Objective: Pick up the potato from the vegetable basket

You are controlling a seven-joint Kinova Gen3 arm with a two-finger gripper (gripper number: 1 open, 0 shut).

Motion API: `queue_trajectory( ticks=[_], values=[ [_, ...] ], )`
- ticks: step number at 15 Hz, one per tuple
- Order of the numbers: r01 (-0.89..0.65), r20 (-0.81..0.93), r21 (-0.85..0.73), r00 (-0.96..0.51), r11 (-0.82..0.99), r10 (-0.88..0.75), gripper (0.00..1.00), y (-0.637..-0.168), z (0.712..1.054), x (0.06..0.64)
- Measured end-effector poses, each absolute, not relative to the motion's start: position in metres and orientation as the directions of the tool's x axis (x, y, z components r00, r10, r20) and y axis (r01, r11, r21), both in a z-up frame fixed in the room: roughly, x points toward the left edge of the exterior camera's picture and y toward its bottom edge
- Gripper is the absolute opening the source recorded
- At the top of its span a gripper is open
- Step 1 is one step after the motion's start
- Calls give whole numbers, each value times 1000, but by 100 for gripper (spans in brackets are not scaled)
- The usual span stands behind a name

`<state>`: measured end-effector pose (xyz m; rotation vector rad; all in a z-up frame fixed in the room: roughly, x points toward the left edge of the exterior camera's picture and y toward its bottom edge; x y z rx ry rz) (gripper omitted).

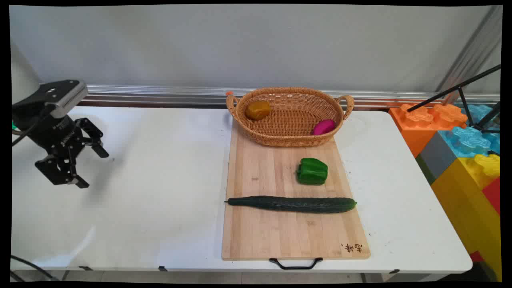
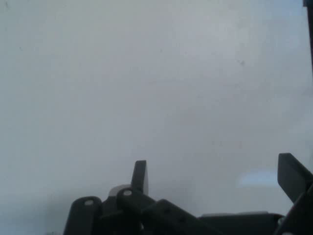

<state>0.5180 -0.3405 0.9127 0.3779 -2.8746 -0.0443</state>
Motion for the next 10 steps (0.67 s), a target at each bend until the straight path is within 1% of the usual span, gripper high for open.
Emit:
queue_trajectory(
  ticks=[3,5,10],
  values=[
    [-270,255,62,-927,961,-276,100,-343,906,512],
    [-287,283,49,-915,957,-288,100,-350,904,497],
    [-346,374,-30,-874,938,-310,100,-392,914,431]
  ],
)
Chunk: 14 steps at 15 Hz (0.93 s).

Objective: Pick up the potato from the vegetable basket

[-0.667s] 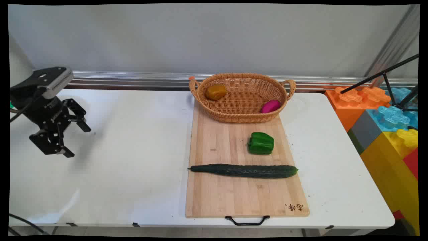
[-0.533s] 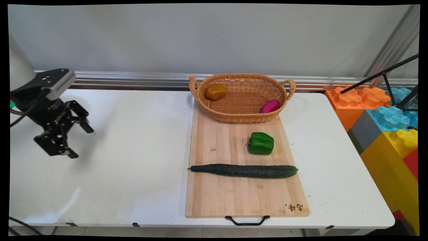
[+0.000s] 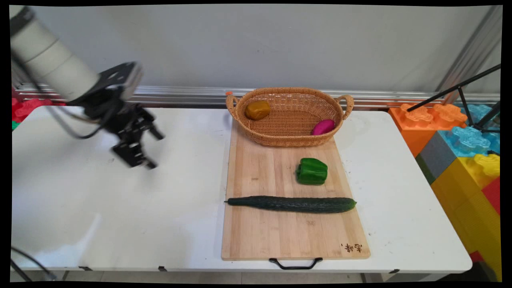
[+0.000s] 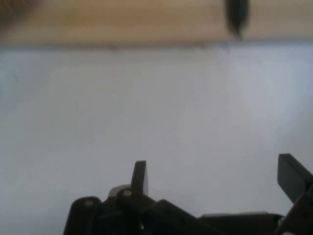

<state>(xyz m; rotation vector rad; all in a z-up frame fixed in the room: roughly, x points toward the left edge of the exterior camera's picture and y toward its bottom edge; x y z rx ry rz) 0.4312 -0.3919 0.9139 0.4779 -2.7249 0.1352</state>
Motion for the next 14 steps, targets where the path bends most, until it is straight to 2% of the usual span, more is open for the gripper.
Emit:
queue_trajectory(
  ticks=[7,14],
  values=[
    [-455,409,-191,-842,870,-351,100,-476,929,322],
    [-572,438,-270,-789,774,-430,100,-544,909,281]
  ],
)
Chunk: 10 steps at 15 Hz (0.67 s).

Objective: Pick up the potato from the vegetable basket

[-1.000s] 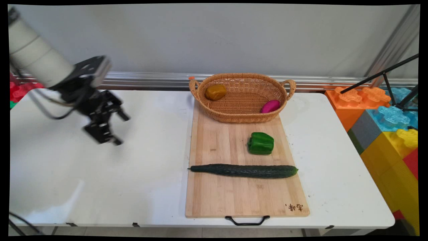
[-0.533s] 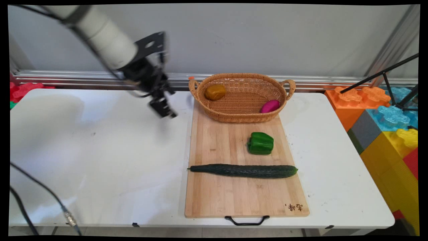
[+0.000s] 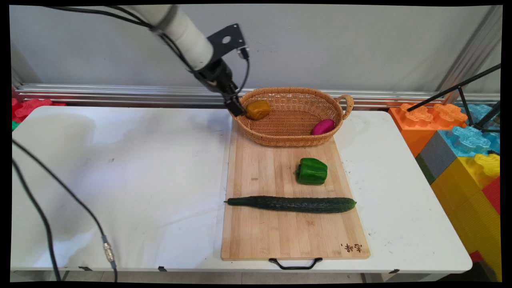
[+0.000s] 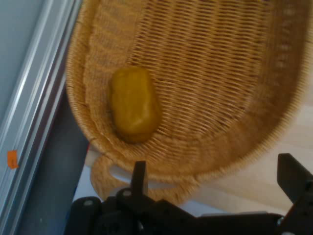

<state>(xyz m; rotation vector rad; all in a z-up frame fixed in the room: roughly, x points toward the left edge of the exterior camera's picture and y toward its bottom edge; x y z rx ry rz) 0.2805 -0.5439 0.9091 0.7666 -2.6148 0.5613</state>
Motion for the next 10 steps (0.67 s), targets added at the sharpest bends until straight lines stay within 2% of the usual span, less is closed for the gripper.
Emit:
queue_trajectory(
  ticks=[10],
  values=[
    [-675,460,-293,-721,677,-519,100,-615,837,255]
  ],
)
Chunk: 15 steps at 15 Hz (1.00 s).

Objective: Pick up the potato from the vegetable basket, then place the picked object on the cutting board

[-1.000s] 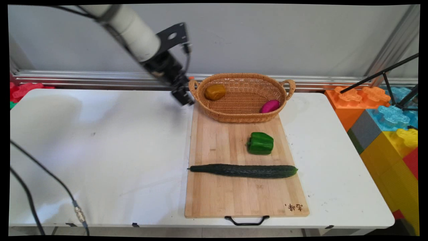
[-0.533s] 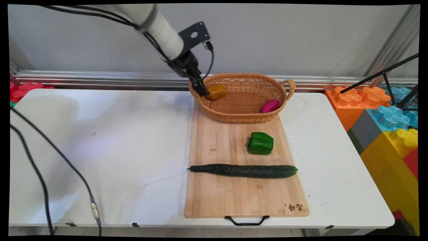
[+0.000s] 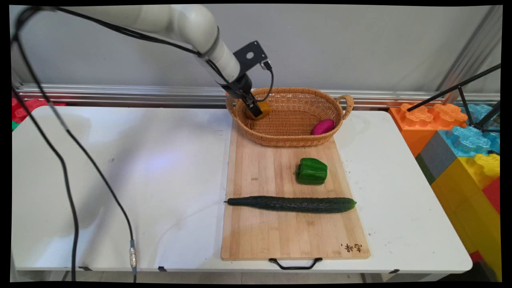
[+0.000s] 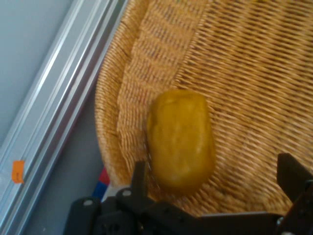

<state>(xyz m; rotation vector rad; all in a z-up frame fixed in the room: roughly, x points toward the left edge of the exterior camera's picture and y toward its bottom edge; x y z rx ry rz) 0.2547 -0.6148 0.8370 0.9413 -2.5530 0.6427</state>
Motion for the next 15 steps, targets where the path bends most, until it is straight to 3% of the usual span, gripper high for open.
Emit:
queue_trajectory(
  ticks=[10,11,15],
  values=[
    [-716,475,-316,-687,622,-550,100,-654,780,238],
    [-718,475,-315,-686,621,-551,0,-656,777,237],
    [-727,482,-307,-675,614,-558,0,-654,773,230]
  ],
)
